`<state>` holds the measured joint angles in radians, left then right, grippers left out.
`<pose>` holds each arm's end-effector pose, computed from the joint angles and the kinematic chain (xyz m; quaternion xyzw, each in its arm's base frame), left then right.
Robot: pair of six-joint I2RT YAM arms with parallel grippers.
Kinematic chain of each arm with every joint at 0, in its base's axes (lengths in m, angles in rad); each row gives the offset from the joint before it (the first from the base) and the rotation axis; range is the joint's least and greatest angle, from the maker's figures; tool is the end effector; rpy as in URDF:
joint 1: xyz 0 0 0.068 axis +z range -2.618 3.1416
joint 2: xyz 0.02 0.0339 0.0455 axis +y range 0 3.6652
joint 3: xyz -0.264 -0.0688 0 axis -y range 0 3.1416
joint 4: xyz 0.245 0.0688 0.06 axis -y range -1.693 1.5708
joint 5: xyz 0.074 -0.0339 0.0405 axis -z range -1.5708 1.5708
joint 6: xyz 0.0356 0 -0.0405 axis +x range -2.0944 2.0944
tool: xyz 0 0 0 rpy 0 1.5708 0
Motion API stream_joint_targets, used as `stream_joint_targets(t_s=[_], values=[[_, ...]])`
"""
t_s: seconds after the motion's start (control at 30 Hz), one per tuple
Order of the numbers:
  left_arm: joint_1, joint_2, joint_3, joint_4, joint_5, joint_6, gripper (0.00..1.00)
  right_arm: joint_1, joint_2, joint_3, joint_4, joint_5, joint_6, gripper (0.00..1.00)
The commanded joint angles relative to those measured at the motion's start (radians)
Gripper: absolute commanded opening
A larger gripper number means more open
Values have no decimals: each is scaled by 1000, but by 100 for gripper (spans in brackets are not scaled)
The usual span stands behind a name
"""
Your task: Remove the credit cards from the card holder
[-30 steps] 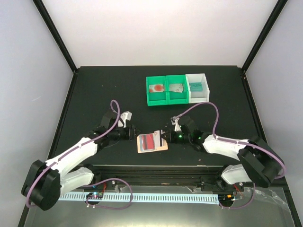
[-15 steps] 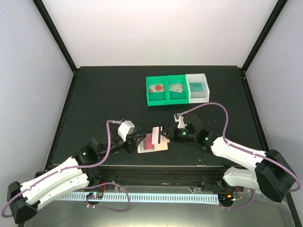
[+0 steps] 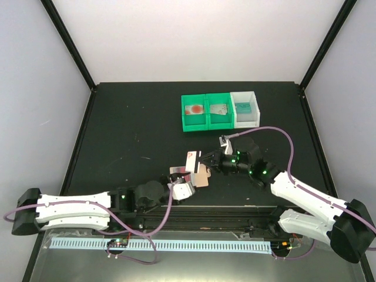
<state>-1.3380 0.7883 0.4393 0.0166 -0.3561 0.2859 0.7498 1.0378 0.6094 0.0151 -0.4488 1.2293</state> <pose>0.0550 -0.1782 0.2383 0.5108 0.6261 -0.1621 0.5664 0.1584 0.1686 0.2511 0.0756 0.8217 0.5480 0.1371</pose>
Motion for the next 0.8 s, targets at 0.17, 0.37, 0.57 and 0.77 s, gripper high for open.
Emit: stream_joint_targets(t_s=[0.17, 0.37, 0.57, 0.77], values=[[-67, 135, 35, 180, -356, 228, 52, -4, -5, -11, 53, -59, 67, 1], [-74, 168, 26, 247, -391, 258, 51, -5, -21, -30, 67, -63, 76, 1], [-76, 186, 34, 256, -427, 255, 32, -4, -35, -42, 75, -68, 80, 1], [-78, 179, 43, 218, -429, 210, 3, -4, -47, -68, 117, -68, 88, 1]])
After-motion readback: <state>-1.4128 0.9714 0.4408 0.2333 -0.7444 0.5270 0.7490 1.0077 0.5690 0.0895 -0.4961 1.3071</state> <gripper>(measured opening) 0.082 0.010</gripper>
